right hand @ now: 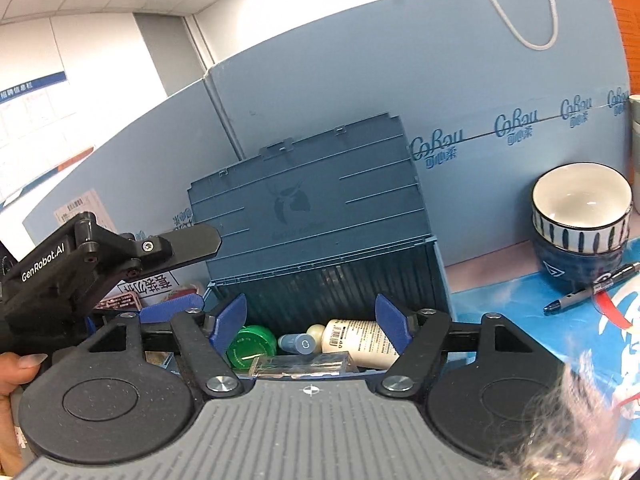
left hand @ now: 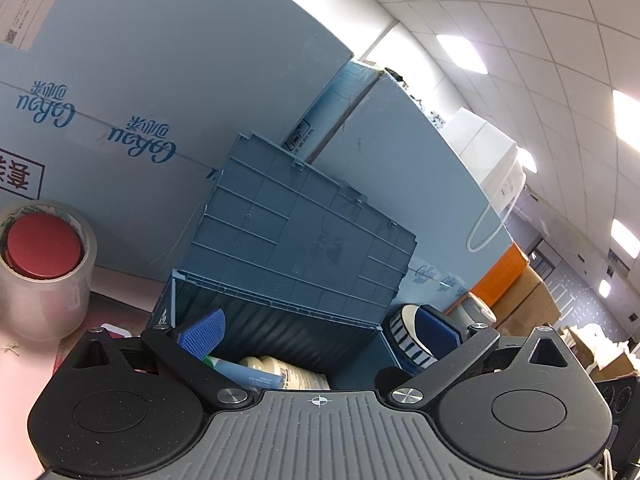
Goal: Organize rigid objects
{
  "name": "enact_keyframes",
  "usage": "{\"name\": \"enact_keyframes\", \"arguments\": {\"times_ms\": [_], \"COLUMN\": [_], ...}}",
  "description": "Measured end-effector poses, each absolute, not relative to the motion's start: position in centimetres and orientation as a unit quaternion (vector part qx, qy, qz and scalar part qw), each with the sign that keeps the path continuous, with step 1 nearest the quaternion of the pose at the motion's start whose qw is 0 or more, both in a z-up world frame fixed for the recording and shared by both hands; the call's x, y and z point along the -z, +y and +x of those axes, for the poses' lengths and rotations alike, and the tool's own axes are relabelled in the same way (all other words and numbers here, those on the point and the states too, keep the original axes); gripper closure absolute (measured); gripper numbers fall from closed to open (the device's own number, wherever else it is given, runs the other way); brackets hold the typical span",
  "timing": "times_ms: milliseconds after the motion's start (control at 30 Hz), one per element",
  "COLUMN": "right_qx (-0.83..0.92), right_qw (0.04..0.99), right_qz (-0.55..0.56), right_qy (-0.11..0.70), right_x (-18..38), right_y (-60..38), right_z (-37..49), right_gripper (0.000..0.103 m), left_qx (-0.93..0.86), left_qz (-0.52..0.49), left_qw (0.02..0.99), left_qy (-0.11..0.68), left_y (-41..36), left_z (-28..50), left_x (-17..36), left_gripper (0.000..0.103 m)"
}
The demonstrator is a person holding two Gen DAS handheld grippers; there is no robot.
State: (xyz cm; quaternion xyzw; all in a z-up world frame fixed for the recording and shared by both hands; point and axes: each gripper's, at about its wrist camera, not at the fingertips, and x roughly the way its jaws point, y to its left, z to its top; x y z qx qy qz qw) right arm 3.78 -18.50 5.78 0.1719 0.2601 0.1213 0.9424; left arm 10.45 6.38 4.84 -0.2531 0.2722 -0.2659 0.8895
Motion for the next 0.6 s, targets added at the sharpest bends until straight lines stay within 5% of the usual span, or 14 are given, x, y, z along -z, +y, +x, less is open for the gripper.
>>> {"name": "enact_keyframes", "arguments": {"times_ms": [400,600], "right_qx": [-0.075,0.0], "right_qw": [0.965,0.982], "right_qz": [0.165,0.142], "right_qy": [0.189,0.122], "right_x": [-5.4,-3.8], "right_y": [-20.4,-20.4], "right_z": [0.7,-1.1], "right_gripper": [0.019,0.019], "left_qx": [0.273,0.262], "left_qz": [-0.225,-0.178], "left_qw": [0.904,0.935], "left_qy": [0.238,0.157], "left_y": [5.5,4.8], "left_z": [9.0,6.9], "left_x": [-6.0,-7.4], "left_gripper": [0.001,0.0]}}
